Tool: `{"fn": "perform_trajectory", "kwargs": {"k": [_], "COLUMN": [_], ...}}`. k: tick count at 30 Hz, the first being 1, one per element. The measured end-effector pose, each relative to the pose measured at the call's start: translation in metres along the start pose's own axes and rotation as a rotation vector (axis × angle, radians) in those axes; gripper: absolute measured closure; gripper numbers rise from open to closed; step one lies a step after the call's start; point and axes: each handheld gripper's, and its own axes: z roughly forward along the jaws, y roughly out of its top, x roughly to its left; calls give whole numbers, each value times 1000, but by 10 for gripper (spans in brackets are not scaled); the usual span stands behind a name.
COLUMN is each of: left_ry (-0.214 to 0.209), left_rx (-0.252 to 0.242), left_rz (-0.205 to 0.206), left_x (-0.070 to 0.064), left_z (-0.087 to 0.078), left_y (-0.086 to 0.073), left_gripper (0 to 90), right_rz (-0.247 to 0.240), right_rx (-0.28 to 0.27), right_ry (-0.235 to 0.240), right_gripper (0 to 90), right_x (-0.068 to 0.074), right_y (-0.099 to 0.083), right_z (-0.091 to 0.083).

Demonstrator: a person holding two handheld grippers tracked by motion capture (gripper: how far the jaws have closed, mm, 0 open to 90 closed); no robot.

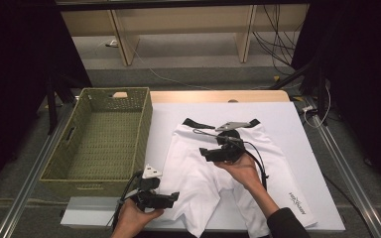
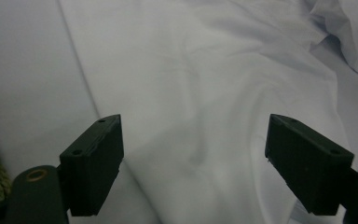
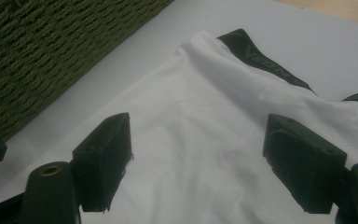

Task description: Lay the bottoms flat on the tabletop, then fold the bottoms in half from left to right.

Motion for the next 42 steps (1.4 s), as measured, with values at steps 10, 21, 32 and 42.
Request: {"fn": "perform_trajectory", "kwargs": {"k": [10, 21, 32, 42], "left_ry": [15, 29, 24, -1], "left_rx": [27, 60, 91, 99], "left_rz": [4, -17, -30, 17], "left_x": [-4, -1, 4, 4], "left_z": [-2, 4, 14, 20], "left_y": [-11, -14, -12, -12], "left_gripper": [194, 232, 315, 630], "right_rz": [-14, -49, -56, -61], "right_rx": [17, 50, 68, 65], "right_ry": [17, 31, 32, 22], "right_gripper": [245, 242, 243, 249], "right_x": [9, 17, 16, 14], "right_y": [6, 4, 2, 2], "right_z": [20, 38, 40, 35]}}
